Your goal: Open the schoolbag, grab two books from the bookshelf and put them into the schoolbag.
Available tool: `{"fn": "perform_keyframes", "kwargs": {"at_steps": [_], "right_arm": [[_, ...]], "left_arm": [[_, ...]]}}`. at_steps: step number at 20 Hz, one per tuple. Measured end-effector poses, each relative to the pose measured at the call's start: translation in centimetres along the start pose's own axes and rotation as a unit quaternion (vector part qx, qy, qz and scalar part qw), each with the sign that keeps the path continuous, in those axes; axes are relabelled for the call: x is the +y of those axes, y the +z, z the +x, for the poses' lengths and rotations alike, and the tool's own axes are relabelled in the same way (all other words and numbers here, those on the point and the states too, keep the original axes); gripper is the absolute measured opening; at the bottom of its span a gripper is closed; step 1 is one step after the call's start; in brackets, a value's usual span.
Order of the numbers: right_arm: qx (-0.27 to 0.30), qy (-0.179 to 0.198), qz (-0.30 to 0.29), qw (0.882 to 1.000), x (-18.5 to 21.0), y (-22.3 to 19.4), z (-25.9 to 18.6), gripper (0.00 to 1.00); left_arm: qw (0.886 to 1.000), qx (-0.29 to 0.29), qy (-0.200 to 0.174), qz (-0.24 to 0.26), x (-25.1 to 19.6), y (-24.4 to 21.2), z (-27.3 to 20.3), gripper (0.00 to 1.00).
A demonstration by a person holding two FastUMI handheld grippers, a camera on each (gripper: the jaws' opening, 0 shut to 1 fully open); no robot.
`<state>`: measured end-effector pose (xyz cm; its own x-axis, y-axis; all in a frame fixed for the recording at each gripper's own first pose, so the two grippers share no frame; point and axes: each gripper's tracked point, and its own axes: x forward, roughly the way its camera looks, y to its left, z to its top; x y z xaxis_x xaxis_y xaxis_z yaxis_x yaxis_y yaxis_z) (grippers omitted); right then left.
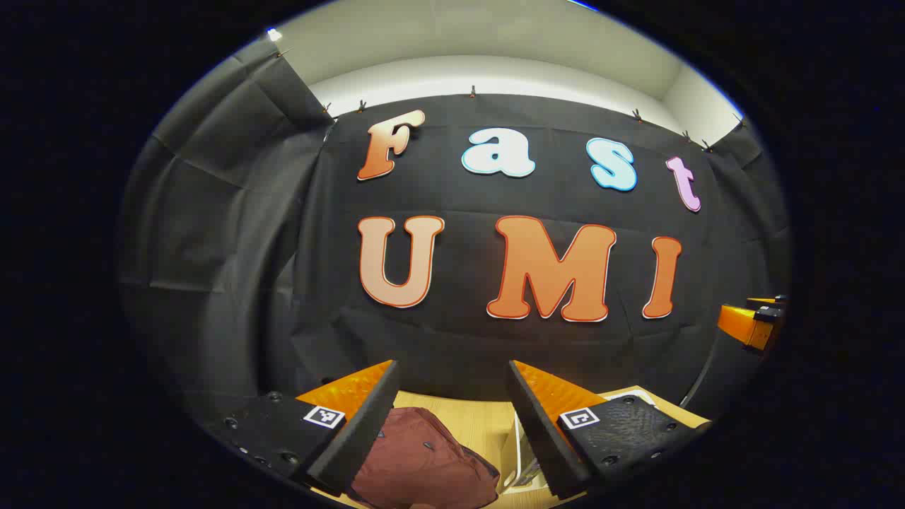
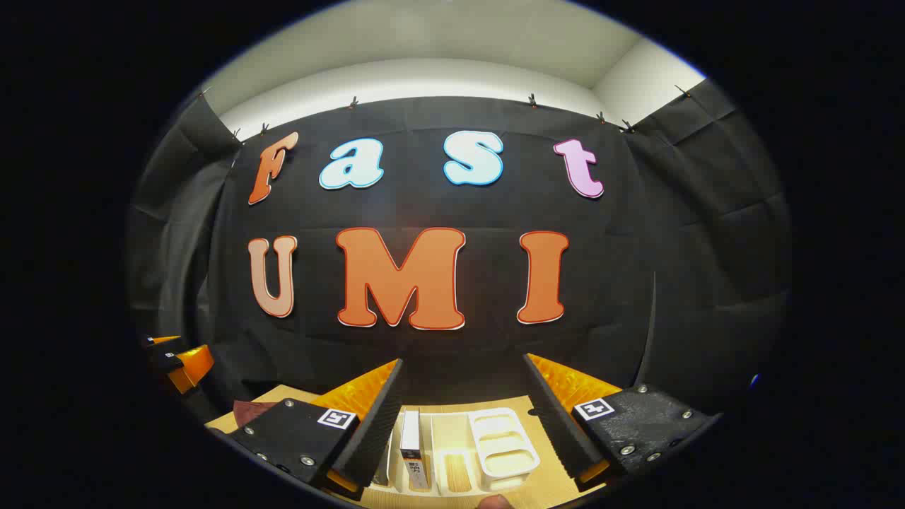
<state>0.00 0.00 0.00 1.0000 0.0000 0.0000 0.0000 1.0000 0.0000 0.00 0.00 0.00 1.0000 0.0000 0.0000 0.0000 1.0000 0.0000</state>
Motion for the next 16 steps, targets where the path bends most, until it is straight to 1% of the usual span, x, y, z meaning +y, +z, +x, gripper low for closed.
{"fn": "perform_keyframes", "kwargs": {"at_steps": [1, 2, 4, 6, 8, 10, 13, 16], "right_arm": [[-0.001, 0.001, 0.003, 1.000, 0.1, 0.1, 0.0, 1.00], [0.000, 0.003, 0.003, 1.000, 0.0, -0.1, 0.0, 0.96], [0.014, 0.009, 0.001, 1.000, 0.0, -0.6, 0.0, 0.96], [0.029, 0.017, 0.014, 0.999, 0.3, -1.1, -0.1, 0.96], [0.035, 0.016, 0.045, 0.998, 0.3, -1.0, 0.0, 0.96], [0.038, 0.005, 0.056, 0.998, -0.4, -1.2, 0.2, 0.96], [0.043, -0.001, 0.040, 0.998, -0.9, -1.6, 0.3, 0.96], [0.042, -0.002, 0.033, 0.999, -0.9, -1.5, 0.3, 0.96]], "left_arm": [[1.000, 0.003, -0.007, 0.005, -0.4, 0.0, 0.1, 0.94], [1.000, 0.003, -0.008, 0.013, -0.4, -0.1, 0.1, 0.94], [1.000, 0.000, -0.009, 0.024, -0.7, 0.0, 0.2, 0.94], [1.000, 0.008, -0.014, 0.019, -1.2, -0.4, 0.1, 0.94], [1.000, 0.017, -0.013, 0.008, -1.1, -1.0, 0.3, 0.94], [1.000, 0.021, -0.006, 0.009, -0.7, -1.2, 0.4, 0.94], [1.000, 0.026, 0.000, 0.017, -0.4, -1.7, 0.4, 0.94], [0.999, 0.030, 0.001, 0.011, -0.2, -1.7, 0.4, 0.95]]}}
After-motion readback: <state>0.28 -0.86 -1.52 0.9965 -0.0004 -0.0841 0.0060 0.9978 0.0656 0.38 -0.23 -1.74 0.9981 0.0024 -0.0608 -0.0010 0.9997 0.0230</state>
